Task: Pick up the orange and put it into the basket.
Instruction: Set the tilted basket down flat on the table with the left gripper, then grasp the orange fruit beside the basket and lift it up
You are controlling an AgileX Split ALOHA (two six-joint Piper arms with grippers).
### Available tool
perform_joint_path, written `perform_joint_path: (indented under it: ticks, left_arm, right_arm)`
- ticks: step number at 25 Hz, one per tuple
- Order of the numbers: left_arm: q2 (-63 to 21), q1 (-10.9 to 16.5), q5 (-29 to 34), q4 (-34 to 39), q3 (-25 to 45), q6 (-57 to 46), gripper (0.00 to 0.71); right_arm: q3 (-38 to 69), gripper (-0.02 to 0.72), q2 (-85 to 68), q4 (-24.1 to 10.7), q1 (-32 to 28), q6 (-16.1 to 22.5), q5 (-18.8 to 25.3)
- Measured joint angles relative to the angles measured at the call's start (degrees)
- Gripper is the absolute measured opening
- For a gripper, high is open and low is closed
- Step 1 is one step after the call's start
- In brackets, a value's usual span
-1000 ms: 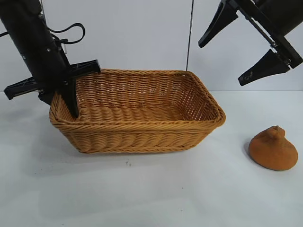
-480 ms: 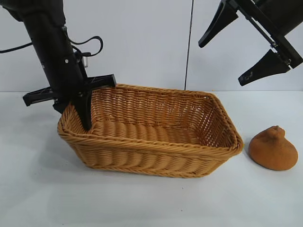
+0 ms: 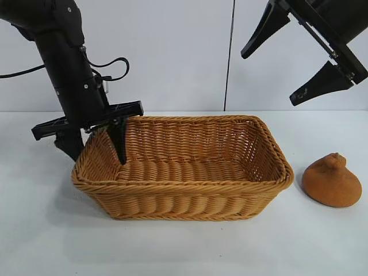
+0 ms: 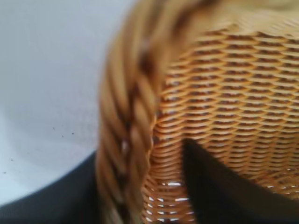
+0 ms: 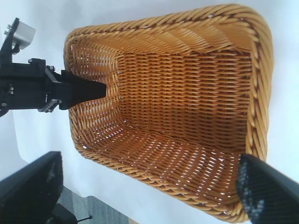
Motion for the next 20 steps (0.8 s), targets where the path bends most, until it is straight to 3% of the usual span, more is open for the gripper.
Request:
perform_joint_path:
  ticks: [3,7,10,14,20]
  left_arm:
    - [-1.38,0.0,1.11,0.19,-1.96,0.4,0.597]
    - [-5.14,0.0,4.06,1.47,-7.65,4.01,0.612]
    - [-6.66,0.0,7.84,6.0,-13.86,5.89,0.612]
    - [-6.79,0.32,8.14,12.37,-19.28,6.67,0.612]
    - [-7.04,5.68,8.88,13.2,-19.68,7.06,0.612]
  right_arm:
    - [0.0,0.694,0.0,0.0,0.0,0.0,0.27]
    - [0.0,0.694,0.0,0.0,0.0,0.0,0.4]
    - [0.0,0.694,0.0,0.0,0.0,-0.15,0.4]
    - [0.0,0.694,0.0,0.0,0.0,-0.15,0.4]
    - [0.0,0.694,0.0,0.0,0.0,-0.15,0.34]
